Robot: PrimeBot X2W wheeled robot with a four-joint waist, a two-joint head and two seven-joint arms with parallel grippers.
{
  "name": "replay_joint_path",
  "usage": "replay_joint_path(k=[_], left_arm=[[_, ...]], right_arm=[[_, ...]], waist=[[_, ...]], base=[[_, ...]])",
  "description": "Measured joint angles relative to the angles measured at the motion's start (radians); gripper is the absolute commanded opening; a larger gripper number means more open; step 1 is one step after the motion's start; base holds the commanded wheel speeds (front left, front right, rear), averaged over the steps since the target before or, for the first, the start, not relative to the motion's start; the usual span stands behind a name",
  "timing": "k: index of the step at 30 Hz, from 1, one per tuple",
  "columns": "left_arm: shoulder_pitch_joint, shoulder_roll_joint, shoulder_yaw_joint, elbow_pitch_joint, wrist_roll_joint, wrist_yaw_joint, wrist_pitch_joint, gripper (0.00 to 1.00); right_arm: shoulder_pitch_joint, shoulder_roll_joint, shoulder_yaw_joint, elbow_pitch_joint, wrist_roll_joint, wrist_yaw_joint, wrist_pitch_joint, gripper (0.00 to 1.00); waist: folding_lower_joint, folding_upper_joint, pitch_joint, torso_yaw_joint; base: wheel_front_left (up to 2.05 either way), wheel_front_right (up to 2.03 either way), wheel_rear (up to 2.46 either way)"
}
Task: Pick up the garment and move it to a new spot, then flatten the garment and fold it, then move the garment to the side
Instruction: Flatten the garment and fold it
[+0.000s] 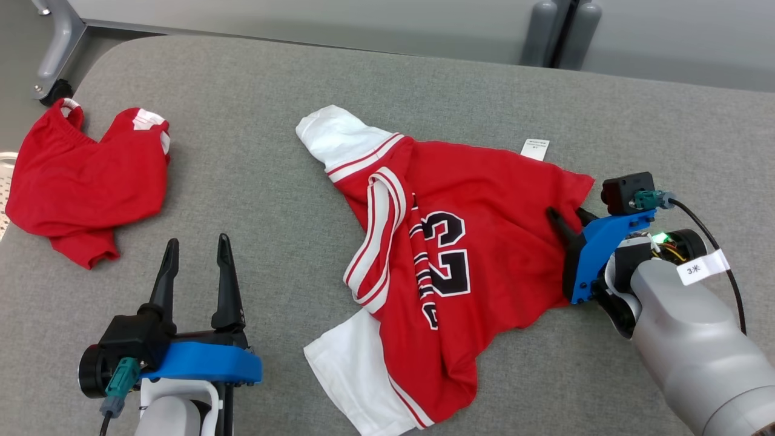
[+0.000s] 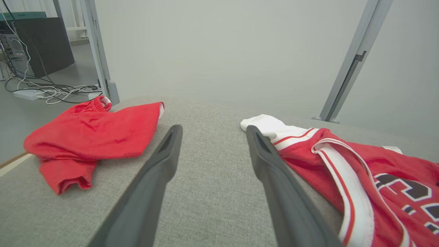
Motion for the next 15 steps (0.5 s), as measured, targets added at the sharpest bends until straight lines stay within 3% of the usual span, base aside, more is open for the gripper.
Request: replay_joint_path(k=[15], left_arm=[[0.023, 0.0, 0.025, 0.004, 0.011, -0.004, 0.0, 1.0]], right_arm=[[0.047, -0.042, -0.026, -0.06, 0.04, 0.001, -0.14, 0.0]], waist=[[0.0, 0.0, -0.035, -0.042]], base=[[0.0, 0.0, 0.0]])
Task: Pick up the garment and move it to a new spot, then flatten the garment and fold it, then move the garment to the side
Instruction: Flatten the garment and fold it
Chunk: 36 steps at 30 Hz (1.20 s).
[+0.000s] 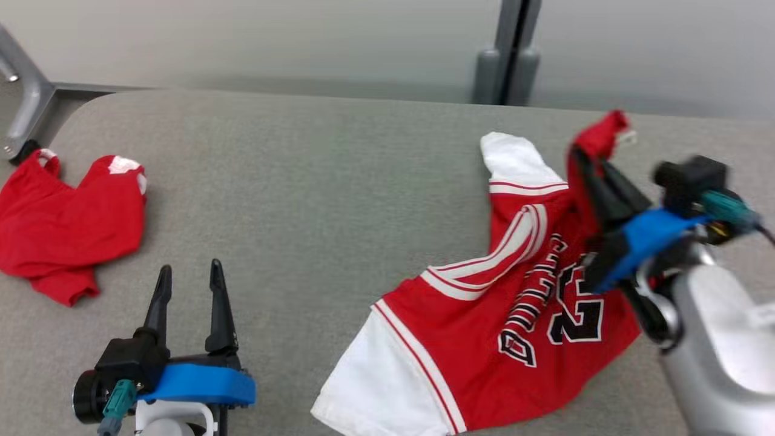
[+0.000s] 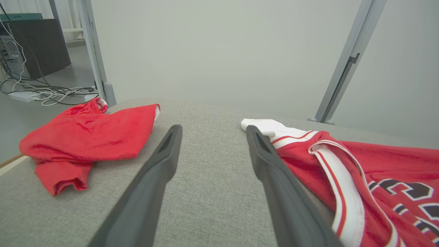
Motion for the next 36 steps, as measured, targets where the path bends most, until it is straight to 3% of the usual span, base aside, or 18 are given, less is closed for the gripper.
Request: replay_joint_path(k=[13, 23, 36], left_arm=[[0.027, 0.0, 0.012, -0.005, 0.012, 0.001, 0.0, 1.0], [0.054, 0.0, 0.024, -0.017, 0.021, 0.001, 0.0, 1.0], [0.062, 0.0, 0.029, -0.019, 0.026, 0.0, 0.0, 1.0]], right_arm=[[0.079, -0.103, -0.066, -0.127, 0.03, 0.0, -0.022, 0.0], [0.187, -0.207, -0.214, -0.336, -0.025, 0.0, -0.024, 0.0], [0.301, -0.267, -0.388, -0.497, -0.108, 0.0, -0.006, 0.0]], waist=[[-0.0001, 0.0, -0.038, -0.048], [-0.0001, 0.0, -0.064, -0.093], [-0.0001, -0.0001, -0.079, -0.108]], base=[[0.0, 0.0, 0.0], [0.0, 0.0, 0.0], [0.0, 0.0, 0.0]])
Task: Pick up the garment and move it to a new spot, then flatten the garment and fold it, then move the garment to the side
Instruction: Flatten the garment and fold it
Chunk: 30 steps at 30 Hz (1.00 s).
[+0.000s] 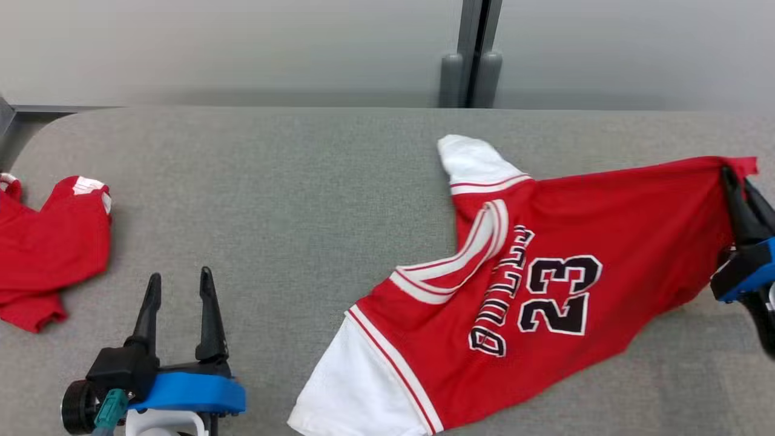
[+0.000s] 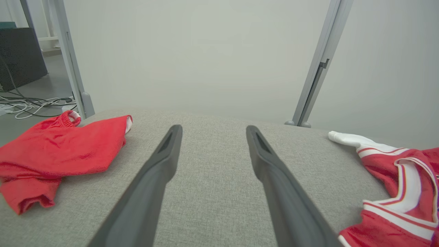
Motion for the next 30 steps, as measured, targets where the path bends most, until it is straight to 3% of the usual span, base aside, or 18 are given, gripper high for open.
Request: replay_joint_path(k=[10, 14, 17, 20, 23, 24, 25, 27, 30], left_arm=[[0.0, 0.0, 0.005, 0.001, 0.0, -0.005, 0.0, 1.0], [-0.001, 0.0, -0.006, 0.004, -0.004, -0.005, 0.0, 1.0], [-0.014, 0.0, -0.023, 0.01, -0.018, -0.003, 0.0, 1.0], [-0.038, 0.0, -0.049, 0.014, -0.037, 0.0, 0.0, 1.0], [-0.052, 0.0, -0.059, 0.017, -0.049, 0.009, 0.0, 1.0], [-0.057, 0.0, -0.059, 0.016, -0.052, 0.011, 0.0, 1.0], [-0.057, 0.0, -0.056, 0.014, -0.053, 0.019, 0.0, 1.0], [-0.053, 0.0, -0.045, 0.013, -0.044, 0.019, 0.0, 1.0], [-0.025, 0.0, -0.01, 0.003, -0.025, 0.013, 0.0, 1.0]], right_arm=[[0.065, 0.038, -0.114, -0.167, -0.094, 0.0, 0.099, 0.0], [0.086, 0.102, -0.138, -0.267, -0.156, 0.0, 0.164, 0.0], [0.052, 0.221, -0.053, -0.358, -0.239, 0.0, 0.252, 0.0], [-0.08, 0.327, 0.076, -0.248, -0.282, 0.0, 0.259, 0.0], [-0.201, 0.424, 0.198, 0.026, -0.297, 0.0, 0.192, 0.0], [-0.219, 0.442, 0.229, 0.097, -0.287, 0.0, 0.163, 1.0], [-0.25, 0.456, 0.259, 0.182, -0.249, 0.0, 0.081, 1.0], [-0.262, 0.435, 0.252, 0.203, -0.217, 0.0, 0.015, 1.0], [-0.203, 0.259, 0.136, 0.148, -0.194, 0.0, -0.015, 1.0]], waist=[[0.0, 0.0, 0.005, 0.004], [0.0, 0.0, 0.006, 0.017], [0.0, 0.0, 0.011, 0.056], [0.0, 0.0, 0.031, 0.108], [0.0002, 0.0001, 0.066, 0.157], [0.0002, 0.0001, 0.073, 0.163], [0.0002, 0.0, 0.077, 0.153], [0.0002, 0.0, 0.071, 0.124], [0.0001, 0.0001, 0.058, 0.048]], base=[[0.0, 0.0, 0.0], [0.0, 0.0, 0.0], [0.0, 0.0, 0.0], [0.0, 0.0, 0.0], [0.0, 0.0, 0.0], [0.0, 0.0, 0.0], [0.0, 0.0, 0.0], [0.0, 0.0, 0.0], [0.0, 0.0, 0.0]])
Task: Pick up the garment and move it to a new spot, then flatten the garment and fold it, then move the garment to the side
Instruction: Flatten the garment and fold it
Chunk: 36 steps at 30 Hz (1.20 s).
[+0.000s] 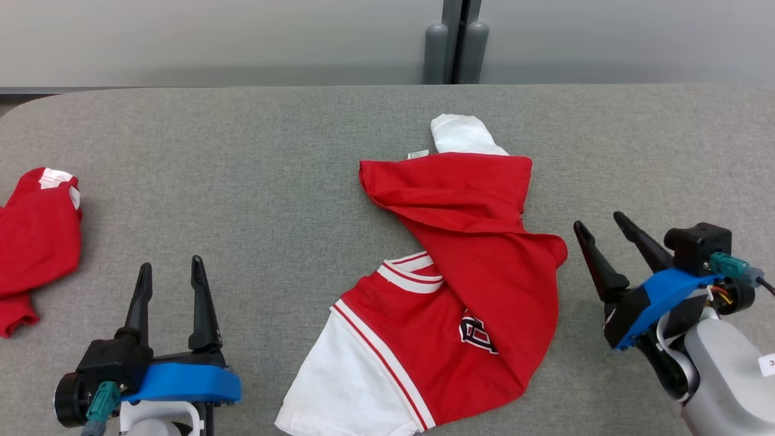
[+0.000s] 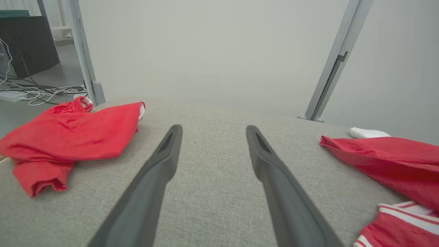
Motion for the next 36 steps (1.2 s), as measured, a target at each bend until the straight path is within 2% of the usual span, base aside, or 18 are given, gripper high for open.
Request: replay_joint_path(k=[3, 6, 9, 12, 13, 14, 21, 25, 31, 36], left_arm=[[0.003, 0.0, 0.019, -0.01, 0.014, -0.004, 0.0, 1.0], [0.003, 0.0, 0.026, -0.011, 0.018, -0.013, 0.0, 1.0], [0.001, 0.0, 0.014, -0.012, 0.019, -0.013, 0.0, 1.0], [-0.006, 0.0, -0.005, -0.009, 0.014, -0.012, 0.0, 1.0], [-0.008, 0.001, -0.005, -0.007, 0.014, -0.012, 0.0, 1.0], [-0.009, 0.001, -0.007, -0.006, 0.013, -0.012, 0.0, 1.0], [-0.007, 0.001, -0.007, 0.005, 0.007, -0.009, 0.0, 1.0], [0.022, 0.001, -0.004, 0.009, 0.007, -0.004, 0.0, 1.0], [0.044, 0.001, 0.002, 0.011, 0.007, -0.007, 0.0, 1.0], [0.044, 0.0, 0.014, 0.009, 0.007, -0.013, 0.0, 1.0]], right_arm=[[0.13, -0.066, -0.064, -0.08, 0.044, 0.0, 0.002, 1.0], [0.271, -0.096, -0.037, -0.244, 0.117, 0.0, 0.106, 1.0], [0.333, -0.118, -0.015, -0.338, 0.157, 0.0, 0.218, 1.0], [0.349, -0.111, -0.007, -0.346, 0.192, 0.0, 0.303, 0.99], [0.349, -0.101, -0.006, -0.342, 0.215, 0.0, 0.314, 0.47], [0.349, -0.094, -0.006, -0.337, 0.227, 0.0, 0.319, 0.0], [0.346, -0.097, -0.014, -0.305, 0.267, 0.0, 0.289, 0.0], [0.386, -0.113, -0.033, -0.338, 0.274, 0.0, 0.256, 0.0], [0.538, -0.154, -0.132, -0.501, 0.275, 0.0, 0.286, 0.0], [0.705, -0.16, -0.277, -0.676, 0.255, 0.0, 0.399, 0.0]], waist=[[0.0, 0.0, -0.003, -0.054], [0.0, 0.0, -0.001, -0.081], [0.0, 0.0, 0.004, -0.073], [-0.0001, 0.0, 0.013, -0.046], [0.0, 0.0, 0.015, -0.043], [0.0, 0.0, 0.015, -0.038], [0.0, 0.0, -0.003, -0.026], [-0.0001, 0.0, -0.031, -0.036], [-0.0001, -0.0001, -0.056, -0.076], [-0.0001, 0.0, -0.057, -0.115]], base=[[0.0, 0.0, 0.0], [0.0, 0.0, 0.0], [0.0, 0.0, 0.0], [0.0, 0.0, 0.0], [0.0, 0.0, 0.0], [0.0, 0.0, 0.0], [0.0, 0.0, 0.0], [0.0, 0.0, 0.0], [0.0, 0.0, 0.0], [0.0, 0.0, 0.0]])
